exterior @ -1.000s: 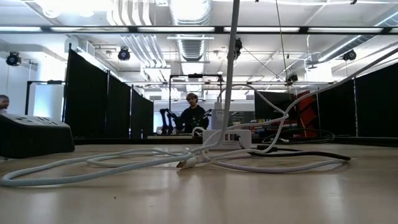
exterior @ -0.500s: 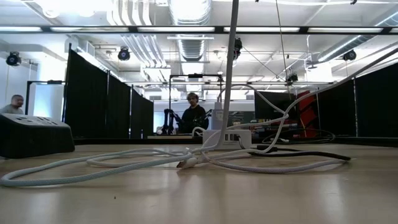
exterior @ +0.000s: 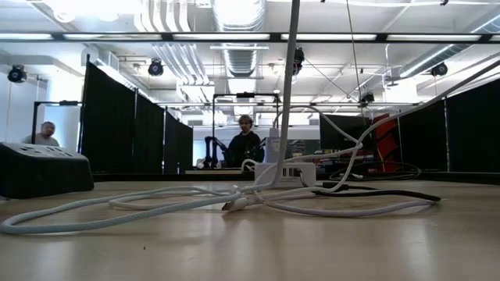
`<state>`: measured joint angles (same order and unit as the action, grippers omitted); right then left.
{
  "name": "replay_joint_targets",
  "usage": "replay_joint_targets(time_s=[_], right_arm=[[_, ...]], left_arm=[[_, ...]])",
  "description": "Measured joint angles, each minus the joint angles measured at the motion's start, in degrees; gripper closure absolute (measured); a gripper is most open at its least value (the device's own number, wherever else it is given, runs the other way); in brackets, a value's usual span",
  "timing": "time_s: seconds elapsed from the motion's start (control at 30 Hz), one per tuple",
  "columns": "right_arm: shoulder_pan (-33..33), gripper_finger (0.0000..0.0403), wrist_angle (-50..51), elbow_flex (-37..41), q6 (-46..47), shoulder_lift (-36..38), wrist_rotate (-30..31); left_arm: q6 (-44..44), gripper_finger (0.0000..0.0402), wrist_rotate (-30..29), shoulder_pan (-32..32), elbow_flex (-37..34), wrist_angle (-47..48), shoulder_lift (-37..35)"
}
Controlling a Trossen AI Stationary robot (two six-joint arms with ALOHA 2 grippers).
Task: Insert USB
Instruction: Insert the light blue charger cable into the center black outlet extension
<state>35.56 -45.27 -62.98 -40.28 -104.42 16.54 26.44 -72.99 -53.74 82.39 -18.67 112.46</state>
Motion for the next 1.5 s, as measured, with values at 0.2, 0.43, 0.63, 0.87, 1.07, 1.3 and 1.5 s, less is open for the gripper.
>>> replay_joint_targets(time_s=[0.2,0.43,0.63,0.87,1.07,1.3,1.5], right_arm=[[-0.14,0.0276,0.03,-0.05,0.70,0.02,0.01],[-0.32,0.0389,1.21,-0.05,2.44,0.02,-0.01],[-0.27,0.0390,1.50,-0.05,2.53,0.04,1.26],[-0.09,0.0390,1.72,-0.05,2.18,0.04,2.92],[0.77,0.0390,4.63,-0.05,-0.20,0.75,10.87],[1.95,0.0390,23.46,-2.25,5.16,6.83,16.11],[1.89,0.0390,43.82,-5.21,16.67,11.01,16.91]], left_arm=[[0.00,0.0399,0.00,0.00,0.00,-0.14,0.00],[-0.02,0.0399,-0.35,0.00,-0.02,-0.08,0.00],[-0.61,0.0397,-0.39,0.00,-0.01,0.11,0.00],[-1.73,0.0348,-0.09,-0.01,-0.02,0.93,0.00],[-3.15,0.0320,-3.66,-0.96,-0.02,2.22,0.00],[-11.67,0.0322,-16.45,-1.51,0.00,3.72,-0.04],[-20.51,0.0354,-16.67,0.86,0.02,6.99,-0.09]])
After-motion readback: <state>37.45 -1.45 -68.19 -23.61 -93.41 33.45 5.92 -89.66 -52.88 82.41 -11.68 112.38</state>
